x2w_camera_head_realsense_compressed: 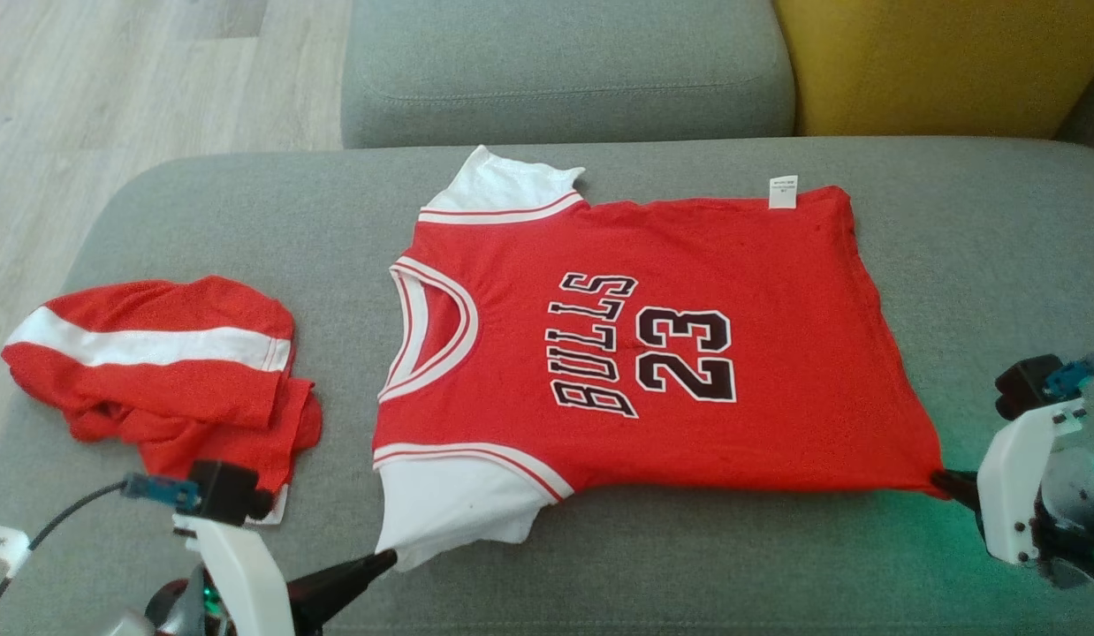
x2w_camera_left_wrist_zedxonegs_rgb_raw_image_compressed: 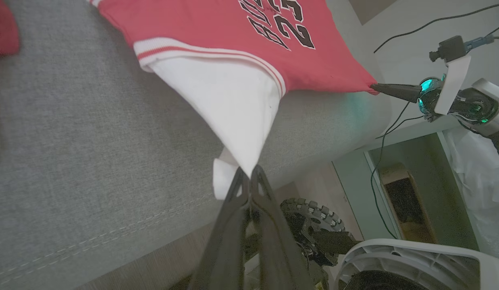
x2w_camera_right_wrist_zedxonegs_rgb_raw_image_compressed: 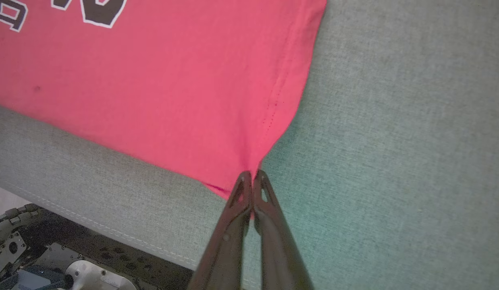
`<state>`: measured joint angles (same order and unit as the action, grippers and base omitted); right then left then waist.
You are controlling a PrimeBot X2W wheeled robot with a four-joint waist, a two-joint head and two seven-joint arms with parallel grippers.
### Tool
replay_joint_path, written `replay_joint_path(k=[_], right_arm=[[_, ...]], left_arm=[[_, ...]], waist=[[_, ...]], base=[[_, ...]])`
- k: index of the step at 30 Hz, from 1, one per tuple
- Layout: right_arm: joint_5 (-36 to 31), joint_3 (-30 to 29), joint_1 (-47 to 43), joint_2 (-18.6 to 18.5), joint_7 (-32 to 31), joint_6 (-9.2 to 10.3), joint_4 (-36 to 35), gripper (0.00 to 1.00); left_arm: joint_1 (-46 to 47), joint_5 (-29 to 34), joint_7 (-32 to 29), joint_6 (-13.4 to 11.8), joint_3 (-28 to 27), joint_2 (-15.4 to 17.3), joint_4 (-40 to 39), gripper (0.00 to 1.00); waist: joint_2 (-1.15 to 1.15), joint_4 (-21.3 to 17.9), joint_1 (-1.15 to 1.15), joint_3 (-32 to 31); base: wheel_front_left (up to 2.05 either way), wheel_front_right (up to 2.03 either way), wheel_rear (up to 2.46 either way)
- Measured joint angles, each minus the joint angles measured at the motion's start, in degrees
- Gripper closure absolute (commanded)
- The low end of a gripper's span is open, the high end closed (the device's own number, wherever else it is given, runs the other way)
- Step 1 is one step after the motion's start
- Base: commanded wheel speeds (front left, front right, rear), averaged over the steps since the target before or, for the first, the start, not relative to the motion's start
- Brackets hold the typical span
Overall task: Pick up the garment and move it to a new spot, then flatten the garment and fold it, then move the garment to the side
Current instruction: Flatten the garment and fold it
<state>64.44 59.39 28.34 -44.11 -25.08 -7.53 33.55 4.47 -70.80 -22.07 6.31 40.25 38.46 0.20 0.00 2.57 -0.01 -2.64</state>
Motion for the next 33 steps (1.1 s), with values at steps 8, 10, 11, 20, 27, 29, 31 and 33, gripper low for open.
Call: replay_joint_path(k=[8, 10, 11, 20, 27, 29, 31, 33], right_arm=[[0.5, -0.3, 1.0, -0.5, 0.0, 0.00, -1.0, 1.00], [-0.7, 0.0, 2.4, -0.7, 0.0, 0.00, -0.9, 1.00], [-1.2, 0.0, 3.2, -0.7, -0.1, 0.00, -0.8, 1.00], [-2.7, 0.0, 9.7, -0.7, -0.2, 0.00, 0.6, 1.00], [-4.1, 0.9, 15.6, 1.0, -0.2, 0.00, 2.2, 1.00], [-4.4, 1.1, 17.3, 1.7, -0.2, 0.00, 3.0, 1.00], [-4.5, 1.4, 18.7, 2.3, -0.1, 0.00, 3.8, 1.00], [-4.6, 1.8, 19.9, 2.9, -0.1, 0.00, 4.7, 1.00]], left_arm=[[0.1, -0.4, -0.1, -1.9, -1.1, 1.3, -3.5, 1.00], [0.9, -0.3, 0.0, -2.6, -1.9, 1.3, -3.6, 1.00], [1.6, -0.3, 0.0, -2.6, -2.2, 1.3, -3.7, 1.00], [9.3, 0.8, -1.1, -3.3, -3.5, 0.8, -3.6, 1.00], [17.3, 2.3, -1.5, -3.4, -3.9, -2.4, 0.3, 1.00], [19.5, 2.6, -1.5, -3.4, -4.0, -3.5, 1.9, 1.00], [21.8, 3.4, -1.5, -3.4, -4.0, -4.7, 3.9, 1.00], [24.2, 4.1, -1.2, -3.4, -4.1, -5.7, 6.1, 1.00]], waist=[[0.00, -0.5, 0.00, 1.1], [0.00, -0.6, 0.00, 1.5], [0.00, -0.6, 0.00, 1.7], [0.00, -0.9, 0.00, 4.7], [0.00, -1.2, 0.00, 8.2], [0.00, -1.4, 0.00, 9.4], [0.00, -1.6, 0.00, 10.5], [0.00, -1.7, 0.01, 11.6]], base=[[0.00, 0.00, 0.00], [0.00, 0.00, 0.00], [0.00, 0.00, 0.00], [0.00, 0.00, 0.00], [0.00, 0.00, 0.00], [0.00, 0.00, 0.00], [0.00, 0.00, 0.00], [0.00, 0.00, 0.00]])
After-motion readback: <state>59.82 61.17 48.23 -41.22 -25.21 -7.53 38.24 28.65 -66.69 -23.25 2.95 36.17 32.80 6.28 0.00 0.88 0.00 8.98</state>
